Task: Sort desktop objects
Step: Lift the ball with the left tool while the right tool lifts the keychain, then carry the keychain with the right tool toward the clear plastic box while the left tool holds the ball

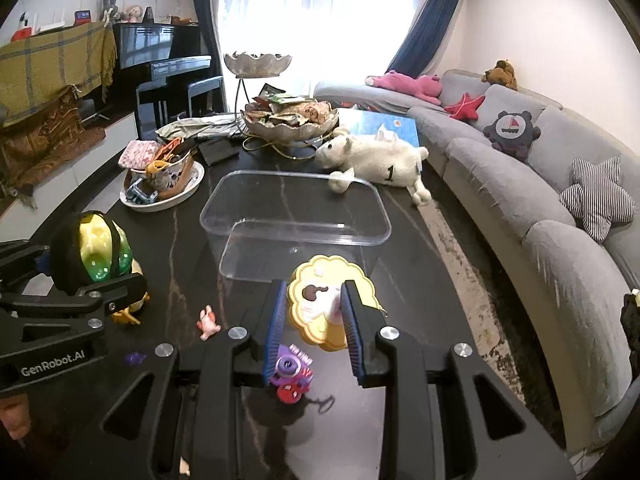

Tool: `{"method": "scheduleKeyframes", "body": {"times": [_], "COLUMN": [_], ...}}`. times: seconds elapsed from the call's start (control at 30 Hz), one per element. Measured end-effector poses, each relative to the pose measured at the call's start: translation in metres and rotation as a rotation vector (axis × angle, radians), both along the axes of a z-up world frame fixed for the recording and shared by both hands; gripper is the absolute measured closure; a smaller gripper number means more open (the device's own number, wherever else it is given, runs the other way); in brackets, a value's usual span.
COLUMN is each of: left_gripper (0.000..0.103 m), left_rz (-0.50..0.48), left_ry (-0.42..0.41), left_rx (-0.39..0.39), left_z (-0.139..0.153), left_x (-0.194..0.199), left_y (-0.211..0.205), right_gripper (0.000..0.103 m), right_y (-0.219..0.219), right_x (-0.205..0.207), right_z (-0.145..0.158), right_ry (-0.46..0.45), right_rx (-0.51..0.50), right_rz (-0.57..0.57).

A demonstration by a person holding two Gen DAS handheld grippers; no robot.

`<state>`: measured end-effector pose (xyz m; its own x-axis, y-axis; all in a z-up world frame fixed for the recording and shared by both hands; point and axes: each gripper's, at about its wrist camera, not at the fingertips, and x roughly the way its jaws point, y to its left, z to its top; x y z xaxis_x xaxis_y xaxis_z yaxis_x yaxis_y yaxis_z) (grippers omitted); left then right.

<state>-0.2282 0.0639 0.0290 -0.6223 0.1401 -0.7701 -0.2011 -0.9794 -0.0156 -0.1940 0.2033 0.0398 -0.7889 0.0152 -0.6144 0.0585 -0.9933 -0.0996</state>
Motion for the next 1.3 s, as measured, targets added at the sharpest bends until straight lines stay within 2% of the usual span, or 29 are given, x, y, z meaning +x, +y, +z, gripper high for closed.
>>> {"method": "scheduleKeyframes", "body": {"times": [0.07, 0.1, 0.13, 0.33, 0.53, 0.67, 0.77, 0.97, 1.03, 1.13, 1.3], "left_gripper": [0.045, 0.045, 0.045, 0.045, 0.045, 0.045, 0.045, 0.045, 0.045, 0.045, 0.045], "left_rz": [-0.004, -0.007, -0.009, -0.016, -0.003, 0.007, 0.002, -0.004, -0.004, -0.004, -0.004], "left_ry": [0.002, 0.003, 0.004, 0.025, 0.044, 0.029, 0.017, -0.009, -0.017, -0.021, -0.036], "left_rx": [0.0, 0.0, 0.001, 0.0, 0.006, 0.006, 0.006, 0.008, 0.01, 0.011, 0.018], "left_z": [0.001, 0.002, 0.002, 0.008, 0.012, 0.006, 0.001, -0.01, -0.013, -0.016, -0.021], "left_x": [-0.006, -0.01, -0.013, -0.029, -0.037, -0.042, -0.043, -0.045, -0.044, -0.044, -0.046], "left_y": [0.003, 0.004, 0.005, 0.012, 0.007, 0.005, 0.005, 0.006, 0.005, 0.004, 0.002], "right_gripper": [0.078, 0.097, 0.103, 0.103, 0.103, 0.101, 0.094, 0.073, 0.059, 0.044, 0.038], "right_y": [0.0, 0.0, 0.0, 0.005, 0.039, 0.048, 0.048, 0.048, 0.048, 0.048, 0.05], "right_x": [-0.006, -0.009, -0.012, -0.039, -0.053, -0.062, -0.065, -0.069, -0.071, -0.078, -0.089], "right_z": [0.004, 0.006, 0.007, 0.01, -0.002, -0.019, -0.031, -0.043, -0.049, -0.062, -0.087], "right_ry": [0.007, 0.009, 0.012, 0.017, -0.043, -0.09, -0.115, -0.132, -0.141, -0.178, -0.251], "right_rx": [0.003, 0.005, 0.007, 0.011, -0.15, -0.185, -0.184, -0.196, -0.198, -0.208, -0.194], "right_rz": [0.006, 0.012, 0.018, 0.02, 0.032, 0.027, 0.021, 0.026, 0.027, 0.031, 0.018]}}
